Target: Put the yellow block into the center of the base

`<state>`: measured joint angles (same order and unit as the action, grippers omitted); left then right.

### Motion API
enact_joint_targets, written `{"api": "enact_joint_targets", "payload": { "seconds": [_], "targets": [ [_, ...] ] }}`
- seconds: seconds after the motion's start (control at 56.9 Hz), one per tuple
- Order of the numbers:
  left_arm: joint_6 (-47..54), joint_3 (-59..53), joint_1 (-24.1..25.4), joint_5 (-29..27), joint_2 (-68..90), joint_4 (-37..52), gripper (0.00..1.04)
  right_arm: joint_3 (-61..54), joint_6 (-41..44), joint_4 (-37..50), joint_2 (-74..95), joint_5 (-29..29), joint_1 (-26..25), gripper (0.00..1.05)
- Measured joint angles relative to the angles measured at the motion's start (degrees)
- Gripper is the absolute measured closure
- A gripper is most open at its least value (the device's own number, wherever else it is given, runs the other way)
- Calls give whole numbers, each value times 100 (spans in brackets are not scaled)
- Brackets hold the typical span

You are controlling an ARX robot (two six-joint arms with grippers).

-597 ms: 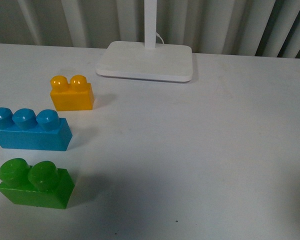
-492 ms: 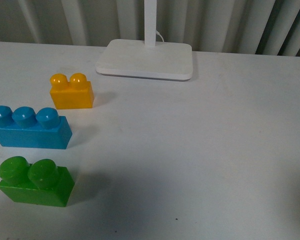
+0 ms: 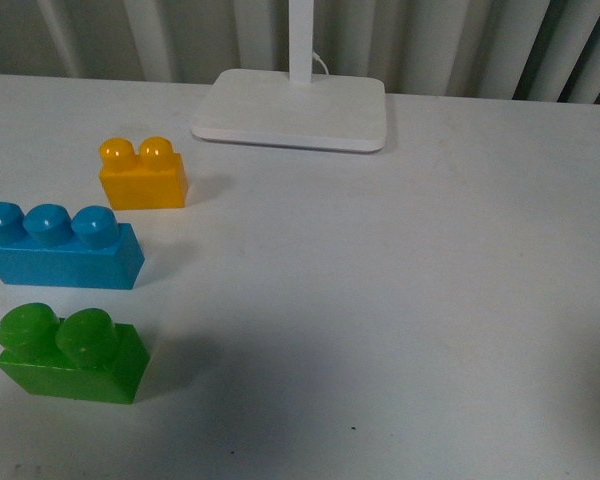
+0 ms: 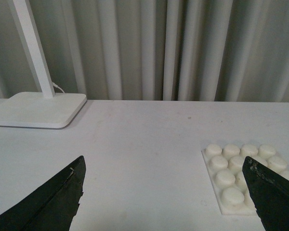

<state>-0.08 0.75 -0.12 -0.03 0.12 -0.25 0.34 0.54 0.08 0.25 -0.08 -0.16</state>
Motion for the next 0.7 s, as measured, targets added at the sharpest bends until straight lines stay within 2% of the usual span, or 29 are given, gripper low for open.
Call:
{"api": "enact_joint_targets", "payload": {
  "seconds": [0.386, 0.474, 0.597, 0.703],
  "targets": [
    [0, 0, 0, 0, 0, 0, 6, 0, 0, 0, 0, 0, 0, 9],
    [0, 0, 0, 0, 0, 0, 6, 111, -44, -299, 243, 212, -35, 9],
    [0, 0, 0, 0, -2, 0, 6, 492, -48, -109, 1108, -380, -671, 9],
    [0, 0, 0, 0, -4, 0, 6, 1132, 42, 173, 2258, -1099, -1434, 9]
  ]
}}
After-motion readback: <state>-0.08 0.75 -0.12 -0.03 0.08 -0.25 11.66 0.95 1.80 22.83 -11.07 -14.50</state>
